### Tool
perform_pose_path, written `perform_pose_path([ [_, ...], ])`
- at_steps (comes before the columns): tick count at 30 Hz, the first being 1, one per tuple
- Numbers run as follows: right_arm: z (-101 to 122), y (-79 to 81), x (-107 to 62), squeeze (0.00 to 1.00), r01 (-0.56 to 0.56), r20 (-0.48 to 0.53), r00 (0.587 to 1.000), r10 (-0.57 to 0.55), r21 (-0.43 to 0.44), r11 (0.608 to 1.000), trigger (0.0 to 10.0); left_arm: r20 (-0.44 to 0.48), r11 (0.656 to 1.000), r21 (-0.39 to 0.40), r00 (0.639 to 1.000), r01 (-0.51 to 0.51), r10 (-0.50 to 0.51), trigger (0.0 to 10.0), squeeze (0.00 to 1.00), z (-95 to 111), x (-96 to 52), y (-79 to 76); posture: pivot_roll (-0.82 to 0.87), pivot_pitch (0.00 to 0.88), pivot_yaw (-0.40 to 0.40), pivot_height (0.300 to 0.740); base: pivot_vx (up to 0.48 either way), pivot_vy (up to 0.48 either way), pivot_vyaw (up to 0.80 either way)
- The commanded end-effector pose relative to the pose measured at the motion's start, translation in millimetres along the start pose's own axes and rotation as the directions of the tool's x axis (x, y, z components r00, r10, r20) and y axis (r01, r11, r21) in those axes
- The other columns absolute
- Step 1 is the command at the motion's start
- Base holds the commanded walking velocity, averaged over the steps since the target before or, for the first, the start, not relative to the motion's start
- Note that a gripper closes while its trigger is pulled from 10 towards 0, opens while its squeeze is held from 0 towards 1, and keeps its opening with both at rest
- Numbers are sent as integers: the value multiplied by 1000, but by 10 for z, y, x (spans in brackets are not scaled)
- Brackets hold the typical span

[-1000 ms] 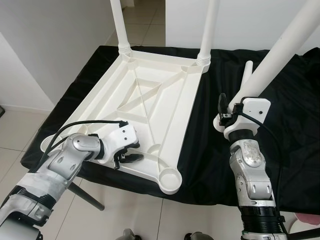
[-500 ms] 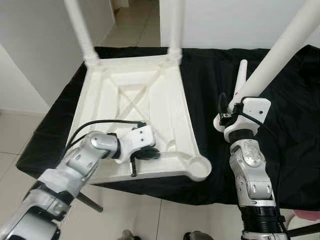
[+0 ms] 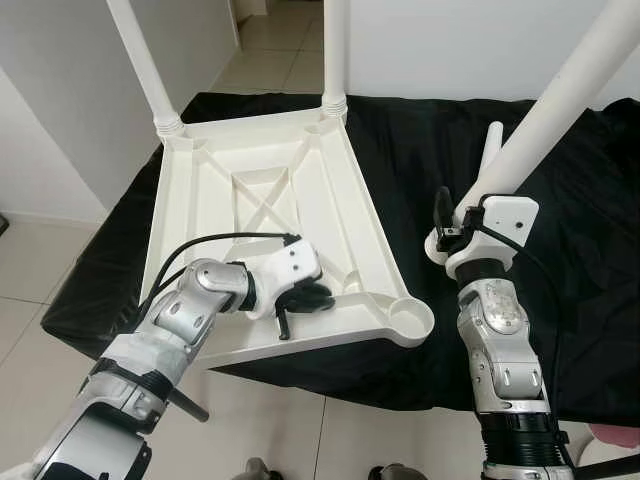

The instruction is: Building children table

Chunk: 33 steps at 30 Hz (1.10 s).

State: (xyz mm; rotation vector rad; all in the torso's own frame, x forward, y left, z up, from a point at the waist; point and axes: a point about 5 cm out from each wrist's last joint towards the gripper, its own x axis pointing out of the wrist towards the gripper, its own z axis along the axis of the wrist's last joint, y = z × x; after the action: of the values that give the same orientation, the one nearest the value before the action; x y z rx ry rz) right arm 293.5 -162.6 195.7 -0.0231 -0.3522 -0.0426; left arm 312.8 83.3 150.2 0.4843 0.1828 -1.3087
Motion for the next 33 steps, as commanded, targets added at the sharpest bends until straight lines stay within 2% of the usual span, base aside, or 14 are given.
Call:
perform_pose_path([
  [1, 15, 28, 6, 0, -14, 13, 1000, 14, 10, 1000, 10000, 8, 986, 18, 986, -164, 164, 10000, 604, 5, -64, 88, -30, 52, 87, 740, 0, 0, 0],
  [2, 12, 27, 0, 0, -17, 10, 1000, 17, 12, 1000, 10000, 17, 985, 27, 986, -168, 168, 10000, 0, 24, -80, 96, -30, 52, 86, 740, 0, 0, 0],
  [5, 7, 32, -10, 0, -26, 5, 1000, 26, 17, 1000, 10000, 40, 983, 29, 983, -182, 180, 10000, 0, 60, -110, 111, -30, 53, 84, 740, 0, 0, 0],
  [9, 1, 64, -41, 0, -54, -1, 999, 54, 12, 998, 10000, 92, 975, -26, 971, -219, 220, 10000, 0, 109, -160, 127, -34, 57, 79, 740, 0, 0, 0],
  [12, -4, 80, -58, 0, -65, -3, 998, 65, 10, 998, 10000, 97, 974, -32, 969, -224, 226, 10000, 0, 98, -186, 109, -36, 61, 75, 740, 0, 0, 0],
  [14, -2, 107, -88, 0, -86, -4, 996, 86, 15, 996, 10000, 89, 977, -57, 974, -203, 208, 10000, 0, 42, -226, 41, -34, 61, 65, 740, 0, 0, 0],
  [18, -13, 130, -88, 0, -105, -9, 994, 105, 19, 994, 10000, 66, 990, -15, 988, -142, 143, 10000, 0, -36, -207, -101, -30, 60, 51, 740, 0, 0, 0],
  [21, -7, 139, -67, 0, -110, -6, 994, 110, 19, 994, 10000, 63, 993, -25, 991, -118, 120, 10000, 0, -43, -188, -121, -30, 62, 46, 740, 0, 0, 0],
  [27, 28, 136, -21, 0, -112, 10, 994, 112, 12, 994, 10000, -80, 980, 35, 977, -194, 196, 10000, 0, -192, -125, -45, -33, 62, 47, 740, 0, 0, 0],
  [33, 37, 126, -29, 0, -106, 12, 994, 106, 9, 994, 10000, -109, 970, 43, 964, -239, 242, 10000, 0, -213, -104, 12, -40, 63, 54, 740, 0, 0, 0],
])
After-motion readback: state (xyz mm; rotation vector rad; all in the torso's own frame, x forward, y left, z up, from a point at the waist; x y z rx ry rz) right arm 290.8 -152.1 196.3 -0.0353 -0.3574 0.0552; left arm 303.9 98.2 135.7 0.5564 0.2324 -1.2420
